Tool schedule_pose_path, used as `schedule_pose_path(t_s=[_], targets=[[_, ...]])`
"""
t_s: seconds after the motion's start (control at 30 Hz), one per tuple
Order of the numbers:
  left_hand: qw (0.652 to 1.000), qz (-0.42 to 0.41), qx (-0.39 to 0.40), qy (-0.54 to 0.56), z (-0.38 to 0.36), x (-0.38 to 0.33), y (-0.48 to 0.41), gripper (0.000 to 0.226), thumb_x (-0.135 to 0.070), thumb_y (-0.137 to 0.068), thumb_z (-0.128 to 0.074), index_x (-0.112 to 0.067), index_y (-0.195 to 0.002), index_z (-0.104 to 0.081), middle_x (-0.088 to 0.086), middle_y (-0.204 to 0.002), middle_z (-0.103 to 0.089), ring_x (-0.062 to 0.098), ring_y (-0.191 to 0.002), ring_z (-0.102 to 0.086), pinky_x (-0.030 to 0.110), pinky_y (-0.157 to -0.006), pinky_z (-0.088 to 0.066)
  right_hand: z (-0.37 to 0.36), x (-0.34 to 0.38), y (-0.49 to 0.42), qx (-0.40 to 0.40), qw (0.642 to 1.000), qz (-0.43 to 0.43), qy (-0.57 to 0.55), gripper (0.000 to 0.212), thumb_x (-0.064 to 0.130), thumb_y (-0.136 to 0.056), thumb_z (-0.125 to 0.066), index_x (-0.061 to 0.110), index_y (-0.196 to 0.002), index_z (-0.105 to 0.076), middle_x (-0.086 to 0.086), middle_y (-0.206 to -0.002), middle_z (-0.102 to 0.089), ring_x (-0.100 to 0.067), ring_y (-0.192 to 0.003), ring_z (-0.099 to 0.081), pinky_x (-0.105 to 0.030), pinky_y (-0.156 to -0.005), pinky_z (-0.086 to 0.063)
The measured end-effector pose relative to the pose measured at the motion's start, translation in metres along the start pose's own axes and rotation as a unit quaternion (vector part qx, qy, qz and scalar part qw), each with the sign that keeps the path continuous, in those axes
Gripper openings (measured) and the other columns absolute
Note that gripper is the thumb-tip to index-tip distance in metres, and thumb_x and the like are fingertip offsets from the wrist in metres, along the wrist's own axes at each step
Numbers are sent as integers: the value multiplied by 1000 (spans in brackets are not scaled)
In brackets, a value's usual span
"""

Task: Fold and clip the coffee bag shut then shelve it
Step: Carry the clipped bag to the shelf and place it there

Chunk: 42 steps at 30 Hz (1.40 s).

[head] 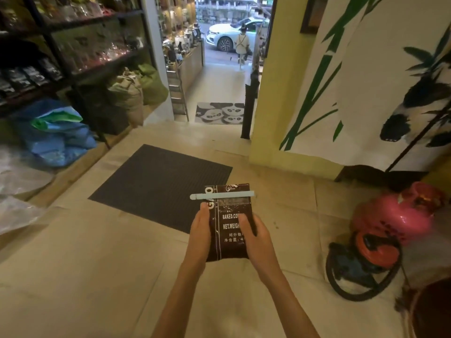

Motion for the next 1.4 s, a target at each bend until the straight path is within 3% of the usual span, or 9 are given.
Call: schedule_pose_path(t_s=[0.17, 0.33, 0.47, 0.57, 0.73, 1.0, 1.23, 1.3, 1.4], targets=[[1000, -28, 8, -5, 16, -27, -87, 49, -62, -92, -44, -32, -130, -46, 4, -119, -65, 22, -98, -73, 44, -80, -61, -25, 11, -108, 1, 1000, -1, 18, 29, 45, -96, -54, 31, -121, -59, 6, -106, -74, -4, -90, -73, -19, -68, -59], [998, -65, -23, 12, 29, -60, -182, 31, -46, -94, -55, -45, -123, -45, -5, -118, -65, 13, -93, -74, 28, -62, -61, -64, 20, -224, 50, 999, -1, 19, 29, 40, -99, -52, 28, -125, -57, 0, -115, -72, -7, -94, -73, -23, -71, -60], [992, -76, -94, 20, 60, -98, -250, 56, -54, -85, -59, -41, -135, -38, -3, -122, -62, 5, -93, -73, 21, -61, -60, -119, 36, -308, 128, 991, -4, 48, 18, 60, -88, -50, 61, -107, -51, 12, -109, -68, 3, -89, -71, -18, -63, -59], [983, -87, -161, 21, 95, -125, -282, 53, -49, -89, -61, -37, -136, -38, -1, -124, -61, 4, -95, -72, 21, -64, -60, -171, 40, -358, 200, 978, -7, 51, 12, 57, -92, -47, 68, -96, -46, 19, -102, -60, 15, -81, -67, -11, -54, -54], [948, -116, -297, 16, 184, -162, -307, 55, -46, -86, -68, -32, -132, -42, -6, -121, -64, 2, -99, -70, 19, -70, -59, -287, 51, -400, 312, 949, -17, 35, 23, 58, -91, -47, 81, -90, -44, 14, -107, -63, -5, -86, -72, -19, -58, -58], [895, -152, -417, 45, 362, -209, -333, 50, -36, -89, -69, -25, -130, -42, -2, -118, -65, 3, -97, -71, 19, -68, -59, -492, 64, -431, 463, 886, -19, 27, 32, 42, -102, -43, 36, -134, -43, 0, -118, -64, -7, -93, -72, -26, -67, -60], [865, -182, -459, 85, 504, -254, -339, 63, -48, -80, -75, -35, -131, -40, -11, -117, -68, 4, -104, -69, 21, -74, -59, -660, 86, -436, 564, 823, 62, 7, 41, 51, -92, -55, 60, -128, -37, 6, -134, -56, -12, -120, -60, -44, -97, -54], [844, -192, -492, 87, 550, -262, -336, 66, -42, -82, -76, -32, -135, -38, -7, -123, -66, 6, -107, -68, 24, -80, -59, -711, 86, -438, 607, 795, 23, -6, 56, 43, -92, -61, 53, -138, -31, 6, -136, -54, -9, -118, -61, -35, -91, -58], [815, -215, -526, 118, 589, -268, -332, 65, -39, -76, -80, -43, -127, -39, -6, -117, -71, 12, -104, -71, 31, -77, -61, -751, 76, -438, 589, 808, 0, -11, 69, 40, -80, -74, 44, -139, -37, 5, -129, -60, -6, -108, -67, -23, -75, -59]])
Point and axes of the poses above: each hand's wrist, its own y-axis away from the middle knuckle, its own z-axis out of the back of the hand, x = y × z, the point moved 1 cm from there along -y, towards the middle knuckle
